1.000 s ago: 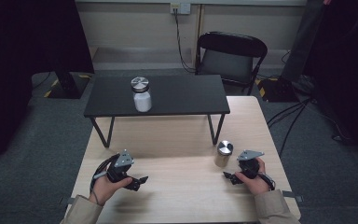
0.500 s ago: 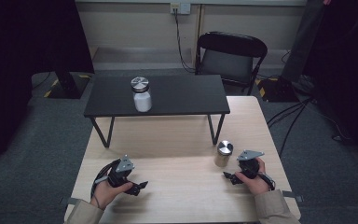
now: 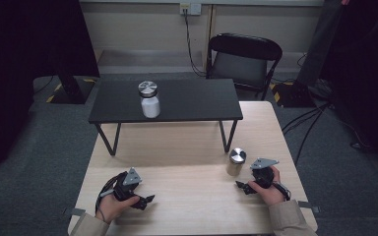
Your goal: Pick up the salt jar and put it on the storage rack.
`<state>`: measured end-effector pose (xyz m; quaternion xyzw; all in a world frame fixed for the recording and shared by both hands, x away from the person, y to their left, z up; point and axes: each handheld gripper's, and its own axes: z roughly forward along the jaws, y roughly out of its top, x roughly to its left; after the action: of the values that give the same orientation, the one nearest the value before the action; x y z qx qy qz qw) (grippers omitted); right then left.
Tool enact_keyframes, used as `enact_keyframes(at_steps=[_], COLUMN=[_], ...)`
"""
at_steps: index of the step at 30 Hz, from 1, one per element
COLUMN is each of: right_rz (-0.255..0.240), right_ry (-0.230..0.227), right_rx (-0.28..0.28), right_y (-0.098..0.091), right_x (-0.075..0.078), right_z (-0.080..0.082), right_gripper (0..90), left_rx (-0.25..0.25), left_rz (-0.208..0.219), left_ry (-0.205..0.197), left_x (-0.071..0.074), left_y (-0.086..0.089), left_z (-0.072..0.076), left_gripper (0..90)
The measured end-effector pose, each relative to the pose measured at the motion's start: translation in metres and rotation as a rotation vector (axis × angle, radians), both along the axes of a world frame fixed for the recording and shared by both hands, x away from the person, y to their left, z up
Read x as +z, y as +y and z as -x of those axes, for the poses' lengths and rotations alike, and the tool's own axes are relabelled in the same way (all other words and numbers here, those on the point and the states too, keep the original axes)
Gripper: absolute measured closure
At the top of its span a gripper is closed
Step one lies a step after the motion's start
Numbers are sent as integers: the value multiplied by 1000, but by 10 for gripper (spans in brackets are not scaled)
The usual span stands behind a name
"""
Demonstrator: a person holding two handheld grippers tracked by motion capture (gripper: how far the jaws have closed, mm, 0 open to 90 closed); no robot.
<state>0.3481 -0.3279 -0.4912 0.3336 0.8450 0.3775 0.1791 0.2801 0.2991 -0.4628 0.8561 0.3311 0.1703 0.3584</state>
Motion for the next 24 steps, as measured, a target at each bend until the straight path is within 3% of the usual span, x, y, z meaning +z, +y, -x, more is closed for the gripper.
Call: enact_keyframes(at_steps=[24], right_rz=[0], right_ry=[0], right_rx=[0], right_y=[0], right_x=[0], right_z=[0], right_gripper=[0], left_rx=[-2], left_rz=[-54], left_ry=[-15], left_x=[-11], left_y=[-4], left_z=[1], left_gripper=[27])
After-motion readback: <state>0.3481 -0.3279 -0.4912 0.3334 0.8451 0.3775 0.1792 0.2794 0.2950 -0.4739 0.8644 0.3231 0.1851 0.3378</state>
